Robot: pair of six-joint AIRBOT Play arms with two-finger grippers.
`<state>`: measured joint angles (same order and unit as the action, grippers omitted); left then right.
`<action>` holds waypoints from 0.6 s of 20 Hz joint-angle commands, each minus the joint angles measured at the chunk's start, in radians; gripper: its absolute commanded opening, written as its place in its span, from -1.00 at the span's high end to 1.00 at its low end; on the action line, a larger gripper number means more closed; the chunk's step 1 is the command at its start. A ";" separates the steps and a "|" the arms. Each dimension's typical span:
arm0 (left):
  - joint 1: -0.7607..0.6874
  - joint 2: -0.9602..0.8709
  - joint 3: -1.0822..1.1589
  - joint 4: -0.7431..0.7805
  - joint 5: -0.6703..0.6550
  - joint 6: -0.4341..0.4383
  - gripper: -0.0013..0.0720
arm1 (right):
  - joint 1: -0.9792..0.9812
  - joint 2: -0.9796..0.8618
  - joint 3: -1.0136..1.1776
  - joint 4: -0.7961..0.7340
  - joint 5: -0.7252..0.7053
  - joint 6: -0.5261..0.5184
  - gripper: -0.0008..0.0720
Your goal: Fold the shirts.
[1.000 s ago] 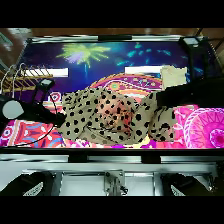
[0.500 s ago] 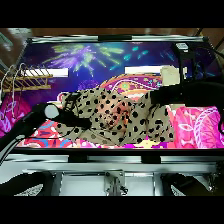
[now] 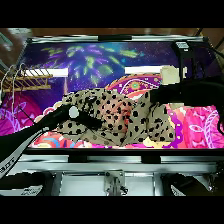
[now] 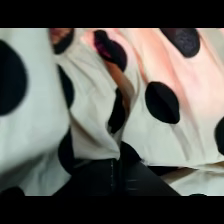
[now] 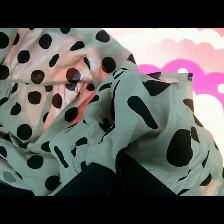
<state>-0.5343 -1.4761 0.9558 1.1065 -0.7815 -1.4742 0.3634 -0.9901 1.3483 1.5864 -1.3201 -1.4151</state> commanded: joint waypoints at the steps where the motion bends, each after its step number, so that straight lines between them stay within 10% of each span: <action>1: 0.017 -0.012 0.007 -0.004 0.010 -0.003 0.84 | -0.001 0.000 0.000 0.001 0.014 0.008 0.76; 12: 0.088 0.394 0.754 0.302 -0.215 0.076 0.84 | -0.001 0.001 0.429 0.001 0.219 -0.097 0.77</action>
<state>-0.4603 -1.1904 1.4559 1.3071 -0.9615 -1.4071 0.3634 -0.9894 1.6157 1.5860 -1.1648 -1.4899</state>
